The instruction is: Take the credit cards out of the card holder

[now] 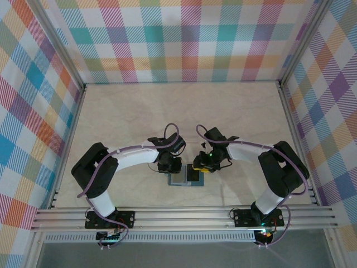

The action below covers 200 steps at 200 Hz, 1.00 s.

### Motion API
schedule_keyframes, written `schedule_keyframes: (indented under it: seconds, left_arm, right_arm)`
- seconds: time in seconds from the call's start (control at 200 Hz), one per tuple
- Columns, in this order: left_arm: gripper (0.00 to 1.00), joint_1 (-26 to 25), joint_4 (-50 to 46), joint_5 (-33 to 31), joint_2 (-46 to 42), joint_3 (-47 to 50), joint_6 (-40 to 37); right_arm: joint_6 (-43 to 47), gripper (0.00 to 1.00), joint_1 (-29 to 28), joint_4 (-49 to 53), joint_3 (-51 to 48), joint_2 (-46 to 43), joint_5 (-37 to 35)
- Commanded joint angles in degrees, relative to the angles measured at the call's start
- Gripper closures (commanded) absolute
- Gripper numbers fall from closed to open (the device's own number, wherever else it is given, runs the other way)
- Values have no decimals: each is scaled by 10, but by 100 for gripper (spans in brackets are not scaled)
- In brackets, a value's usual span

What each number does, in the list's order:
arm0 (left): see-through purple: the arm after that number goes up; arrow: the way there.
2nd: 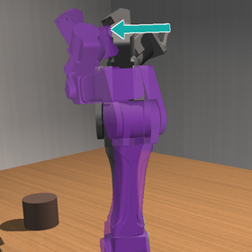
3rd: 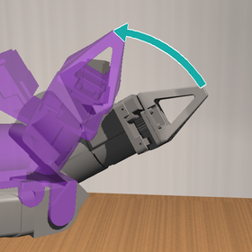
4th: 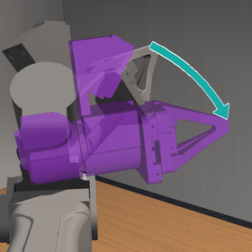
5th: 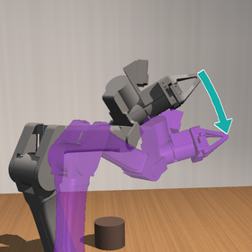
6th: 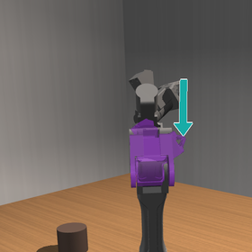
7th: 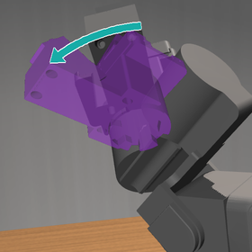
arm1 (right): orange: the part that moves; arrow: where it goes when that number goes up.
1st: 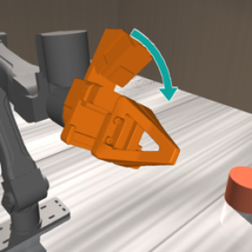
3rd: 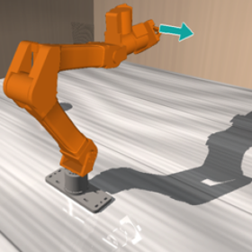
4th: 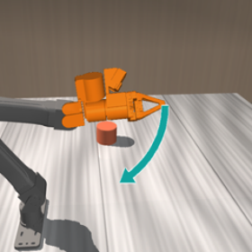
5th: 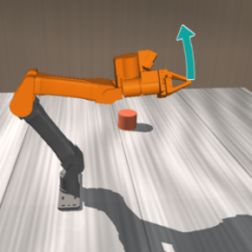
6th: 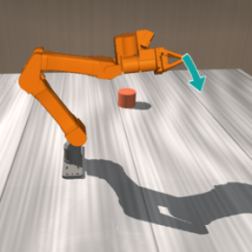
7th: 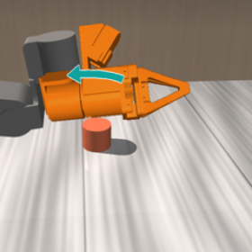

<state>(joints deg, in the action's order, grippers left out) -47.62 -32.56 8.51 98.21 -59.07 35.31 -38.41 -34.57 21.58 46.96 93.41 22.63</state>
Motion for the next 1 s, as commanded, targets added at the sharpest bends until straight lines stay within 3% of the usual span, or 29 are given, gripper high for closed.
schedule_keyframes:
  seconds: [0.0,0.49,0.995]
  left_arm:
    - [87,-4,4,10,14,7,0]
    - [87,-4,5,11,15,7,0]
    - [87,-4,6,12,16,10,-1]
  right_arm:
    - [-16,60,-8,-35,-12,8,37]
    - [-29,64,-7,-50,-17,-35,59]
    - [-27,81,-8,-43,-16,-31,58]
